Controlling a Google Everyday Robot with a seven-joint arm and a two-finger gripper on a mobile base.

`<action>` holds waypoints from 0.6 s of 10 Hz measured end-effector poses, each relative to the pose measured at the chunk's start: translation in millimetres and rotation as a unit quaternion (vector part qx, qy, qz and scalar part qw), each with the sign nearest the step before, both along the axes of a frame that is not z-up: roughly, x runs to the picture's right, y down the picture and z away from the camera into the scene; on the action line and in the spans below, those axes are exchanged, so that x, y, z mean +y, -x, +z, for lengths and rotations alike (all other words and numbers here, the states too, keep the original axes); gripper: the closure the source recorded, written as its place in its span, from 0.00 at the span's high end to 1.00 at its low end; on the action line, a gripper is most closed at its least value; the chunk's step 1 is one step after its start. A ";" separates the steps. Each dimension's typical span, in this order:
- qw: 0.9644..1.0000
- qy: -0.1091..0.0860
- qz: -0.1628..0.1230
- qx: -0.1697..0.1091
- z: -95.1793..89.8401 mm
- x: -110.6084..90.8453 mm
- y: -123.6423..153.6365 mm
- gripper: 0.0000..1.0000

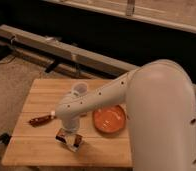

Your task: Place the eraser on the white sponge

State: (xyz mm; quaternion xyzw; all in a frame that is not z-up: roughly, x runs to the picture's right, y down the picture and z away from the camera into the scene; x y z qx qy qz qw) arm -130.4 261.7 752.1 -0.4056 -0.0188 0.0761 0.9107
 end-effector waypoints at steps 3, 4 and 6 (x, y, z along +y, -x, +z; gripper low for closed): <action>1.000 -0.003 0.002 -0.001 0.4 0.1 1.1 0.74; 1.000 -0.004 0.005 -0.004 -0.2 -0.1 0.9 0.74; 1.000 -0.008 0.016 -0.010 -2.3 -1.0 0.4 0.74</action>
